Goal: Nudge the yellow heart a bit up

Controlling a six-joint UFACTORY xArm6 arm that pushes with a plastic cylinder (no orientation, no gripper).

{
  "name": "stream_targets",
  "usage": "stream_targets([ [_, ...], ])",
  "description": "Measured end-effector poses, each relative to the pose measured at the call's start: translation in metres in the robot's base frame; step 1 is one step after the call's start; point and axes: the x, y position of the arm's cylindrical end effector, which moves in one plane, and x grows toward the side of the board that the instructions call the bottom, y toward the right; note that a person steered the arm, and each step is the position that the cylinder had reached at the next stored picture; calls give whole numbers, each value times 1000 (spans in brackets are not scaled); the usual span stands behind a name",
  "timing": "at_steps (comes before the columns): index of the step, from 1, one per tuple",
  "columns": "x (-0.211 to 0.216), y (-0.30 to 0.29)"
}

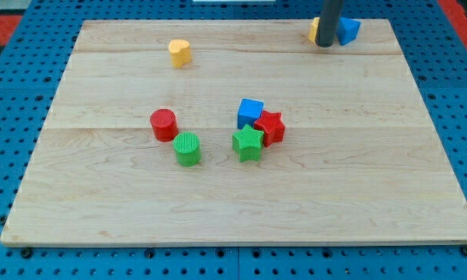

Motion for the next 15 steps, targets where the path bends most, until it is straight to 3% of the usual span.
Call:
stream_targets([
  [2, 52, -40],
  [5, 55, -60],
  [6, 67, -95],
  [7, 68, -181],
  [8, 67, -203],
  [10, 70, -205],
  [11, 69, -243],
  [12, 39, -265],
  [15, 39, -265],
])
